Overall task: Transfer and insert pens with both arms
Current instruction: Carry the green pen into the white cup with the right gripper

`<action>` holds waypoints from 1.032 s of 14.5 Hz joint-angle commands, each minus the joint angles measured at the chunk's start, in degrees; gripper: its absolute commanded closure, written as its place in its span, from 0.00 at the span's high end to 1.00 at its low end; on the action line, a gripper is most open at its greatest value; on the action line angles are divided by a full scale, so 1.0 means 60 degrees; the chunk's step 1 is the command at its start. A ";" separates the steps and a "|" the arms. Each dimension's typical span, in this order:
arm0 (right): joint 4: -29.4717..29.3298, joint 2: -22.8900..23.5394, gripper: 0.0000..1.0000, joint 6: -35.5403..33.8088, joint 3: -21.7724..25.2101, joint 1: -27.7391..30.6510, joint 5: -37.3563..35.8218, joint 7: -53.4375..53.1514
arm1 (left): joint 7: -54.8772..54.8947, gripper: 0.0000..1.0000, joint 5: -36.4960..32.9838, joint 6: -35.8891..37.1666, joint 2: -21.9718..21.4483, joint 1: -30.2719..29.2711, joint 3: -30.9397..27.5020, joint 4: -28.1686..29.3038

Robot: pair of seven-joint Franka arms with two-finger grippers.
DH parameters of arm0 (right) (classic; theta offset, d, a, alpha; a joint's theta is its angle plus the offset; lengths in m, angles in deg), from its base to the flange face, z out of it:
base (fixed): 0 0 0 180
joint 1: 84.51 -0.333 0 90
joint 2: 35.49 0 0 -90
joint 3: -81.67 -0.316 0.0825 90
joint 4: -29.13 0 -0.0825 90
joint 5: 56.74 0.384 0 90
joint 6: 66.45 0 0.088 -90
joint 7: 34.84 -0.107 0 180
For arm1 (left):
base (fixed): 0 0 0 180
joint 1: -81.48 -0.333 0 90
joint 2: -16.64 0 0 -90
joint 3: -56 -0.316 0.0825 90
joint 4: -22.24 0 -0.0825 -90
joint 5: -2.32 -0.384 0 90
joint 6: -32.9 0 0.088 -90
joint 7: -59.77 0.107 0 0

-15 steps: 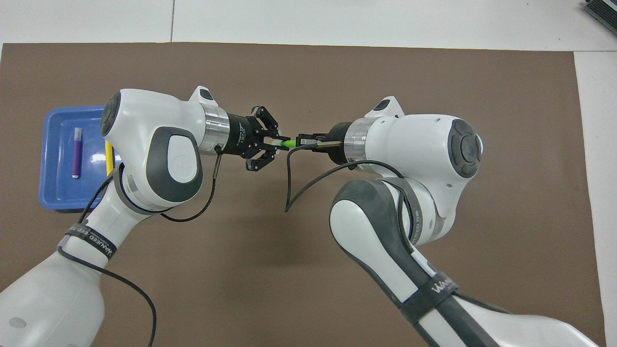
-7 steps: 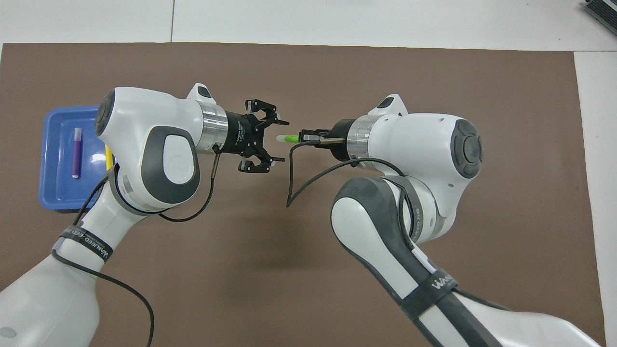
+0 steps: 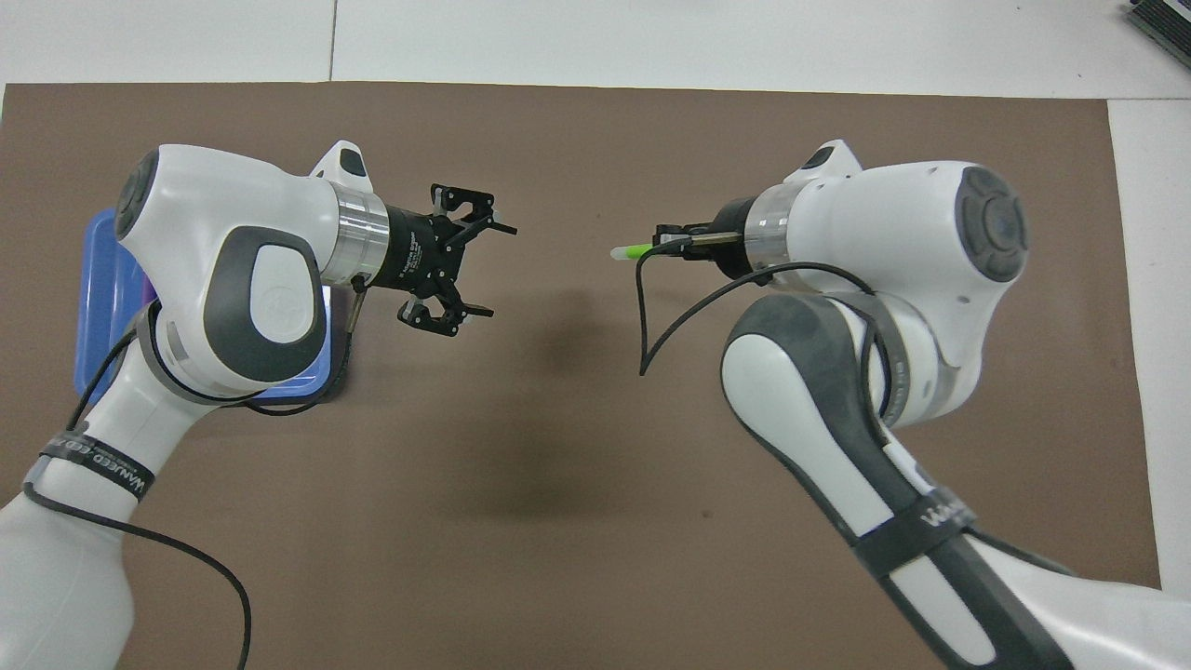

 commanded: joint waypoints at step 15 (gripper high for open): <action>-0.0361 -0.0592 0.00 -0.3549 -0.0118 0.3436 -0.2984 0.3050 | 0.8454 1.00 -0.5825 0.1062 -0.0492 -0.2063 -0.0012 0.0200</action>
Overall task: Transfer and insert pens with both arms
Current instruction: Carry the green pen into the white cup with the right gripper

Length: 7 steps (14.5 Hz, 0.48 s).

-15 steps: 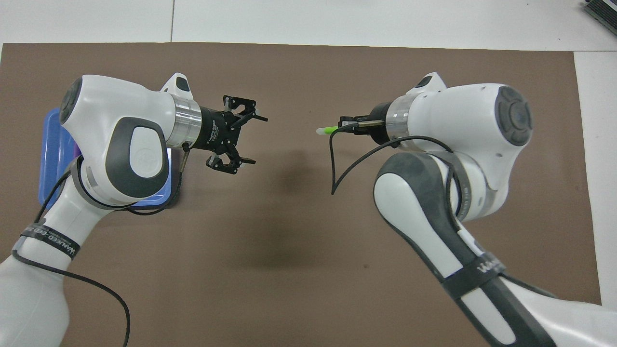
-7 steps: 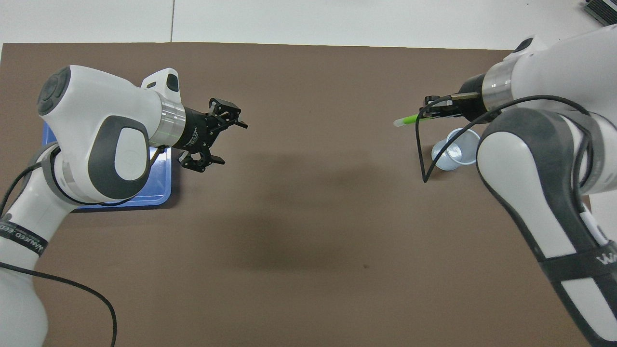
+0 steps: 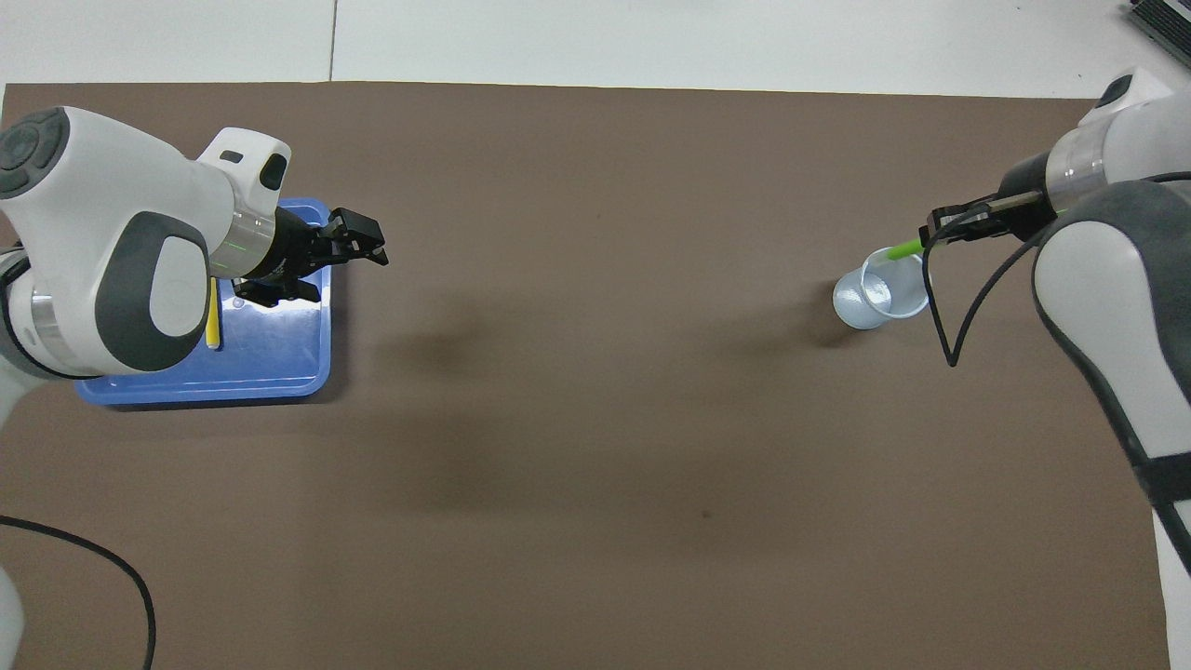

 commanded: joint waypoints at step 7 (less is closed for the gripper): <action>0.1073 -0.0367 0.00 0.0063 -0.0140 -0.0036 -0.0835 0.0095 | 0.1840 0.97 -0.2530 -0.0290 -0.0031 -0.0970 0.0054 0.0003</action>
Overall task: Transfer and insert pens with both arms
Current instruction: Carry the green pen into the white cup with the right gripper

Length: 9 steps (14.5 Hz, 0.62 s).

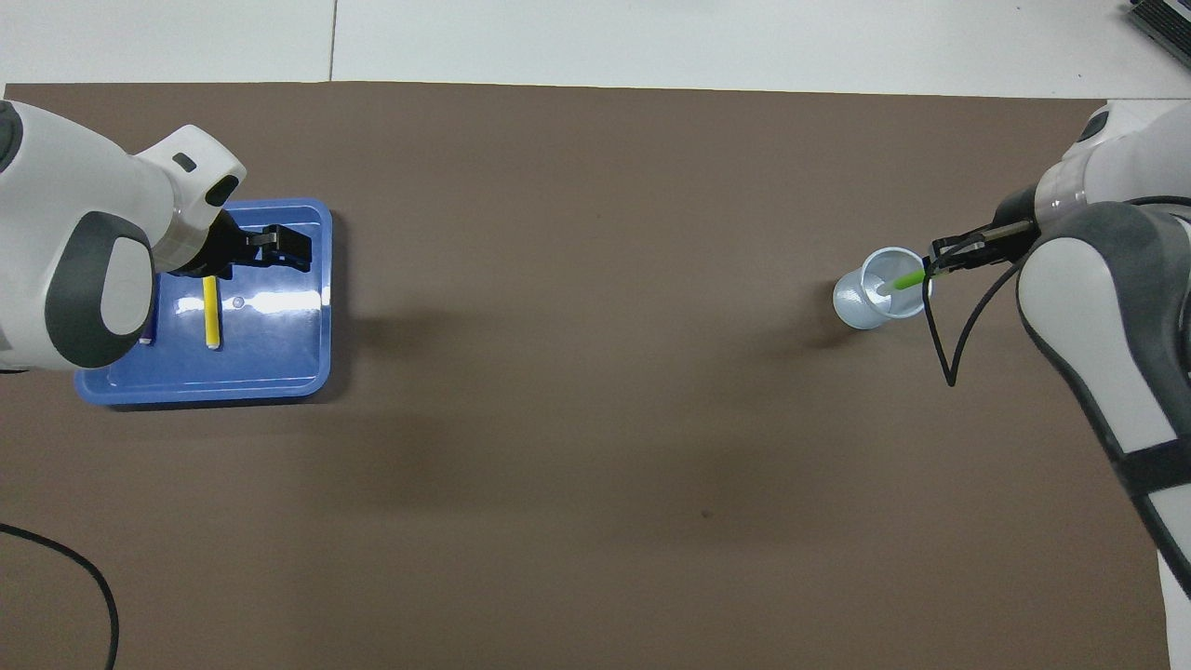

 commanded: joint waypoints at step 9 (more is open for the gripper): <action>0.0993 -0.0208 0.00 0.1153 -0.0064 0.0097 -0.0779 0.0110 | 0.1494 0.94 -0.0881 -0.0240 0.1476 -0.1212 0.0071 -0.0989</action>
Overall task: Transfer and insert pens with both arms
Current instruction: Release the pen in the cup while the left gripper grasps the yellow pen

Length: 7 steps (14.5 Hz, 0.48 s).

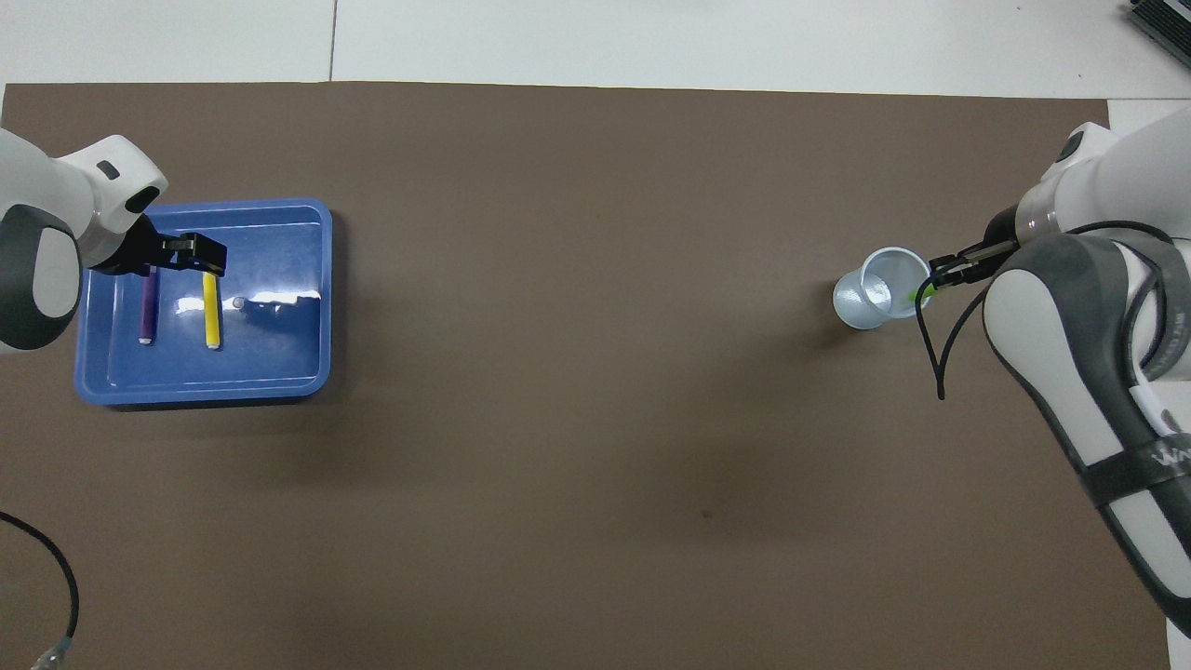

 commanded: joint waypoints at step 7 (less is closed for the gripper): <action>0.1150 -0.0021 0.00 0.1448 -0.0069 0.0154 -0.0184 0.0095 | 0.0318 0.87 -0.0273 -0.0650 0.0849 -0.0294 0.0078 -0.0594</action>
